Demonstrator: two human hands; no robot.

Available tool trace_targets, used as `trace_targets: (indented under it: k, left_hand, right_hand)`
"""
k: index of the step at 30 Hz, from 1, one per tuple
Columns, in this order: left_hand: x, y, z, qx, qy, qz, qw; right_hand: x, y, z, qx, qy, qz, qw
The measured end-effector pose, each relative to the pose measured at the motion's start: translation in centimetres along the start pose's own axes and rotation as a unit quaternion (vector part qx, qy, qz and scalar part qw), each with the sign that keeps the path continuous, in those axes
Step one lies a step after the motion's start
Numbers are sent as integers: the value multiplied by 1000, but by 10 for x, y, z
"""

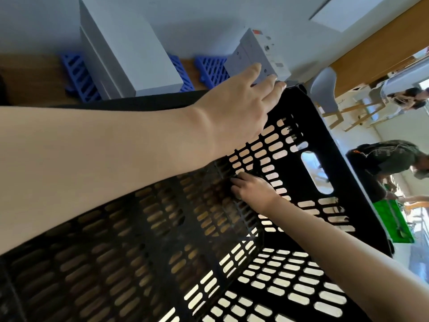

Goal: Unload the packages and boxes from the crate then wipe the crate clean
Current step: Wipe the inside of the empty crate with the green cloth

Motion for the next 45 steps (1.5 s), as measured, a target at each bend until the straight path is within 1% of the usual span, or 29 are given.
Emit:
trace_targets:
  k: [3,4,7,8,10,12,14,15,16,17,18,21,23,24,25,26,28,30,33,34,35,36,38,39,41,45]
  left_hand:
    - [-2,1,-1,4,-2,4,1000]
    - [-3,2,-1,5,0,4,1000]
    - [-4,4,-1,1,2,-3,1000]
    - [-5,5,-1,-2,3,-7,1000]
    - [-5,7,-1,-4,1,-14,1000]
    - [-4,6,-1,10,-3,-17,1000]
    - [-5,3,-1,29,-11,-11,999]
    - [-5,2,-2,36,-14,-7,999]
    - [-6,2,-2,42,-15,-3,999]
    - [-6,3,-2,45,-15,-1,999]
    - [-6,4,-3,48,-15,-2,999]
    - [-4,4,-3,52,-19,-6,998]
    - [-2,5,-2,55,-20,7,998]
    - [-1,4,-2,54,-20,9,998]
    - [0,2,-2,53,-20,9,998]
    - [2,2,-2,52,-20,9,998]
    - [2,1,-1,54,-21,11,998]
    - [2,-1,-2,55,-20,11,998]
    - [3,-2,-1,60,-21,13,998]
    - [4,-3,-1,63,-21,11,998]
    - [3,-4,-2,61,-22,7,998]
    - [3,-4,-3,55,-24,3,998]
    - [2,0,-3,45,-24,1,999]
    - [2,2,-3,46,-23,-2,999]
    - [2,0,-3,53,-21,-11,998]
    - [-2,3,-3,60,-17,-6,998]
  right_hand:
    - [-8,12,5,-1,15,14,1000]
    - [-13,23,13,-13,2,33,999]
    - [-26,62,51,2,-101,123,987]
    - [-28,70,59,-1,-120,142,983]
    - [-29,70,59,-29,-108,147,983]
    - [-30,56,46,-53,-85,119,988]
    - [-32,44,35,-31,-68,69,995]
    - [-35,40,28,-21,-43,17,999]
    - [-41,33,19,-15,-10,-55,998]
    - [-50,26,11,-9,20,-126,992]
    - [-60,22,2,-5,43,-179,983]
    - [-86,27,-21,-14,114,-294,949]
    - [-95,30,-28,-32,150,-347,925]
    - [-93,30,-26,-36,151,-349,924]
    - [-86,30,-22,-40,146,-331,931]
    - [-73,32,-14,-57,139,-298,943]
    - [-39,36,5,-109,104,-200,968]
    - [-10,43,21,-121,62,-146,980]
    - [2,43,18,-111,39,-113,987]
    - [-3,41,11,-94,39,-126,987]
    - [-11,40,2,-66,47,-163,983]
    - [-23,36,-8,-39,51,-223,973]
    - [-57,27,-26,9,74,-370,926]
    - [-71,29,-31,19,83,-398,913]
    - [-87,36,-28,16,77,-408,910]
    - [-114,68,1,56,9,-415,908]
Point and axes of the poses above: each hand's wrist, its own x-axis towards the middle knuckle, its own y-axis out of the back of the hand, z = x × y, the point moved 4 cm from there along x, towards the middle knuckle, and after that the axes turned 13 degrees about -x, right-handed, at the moved point
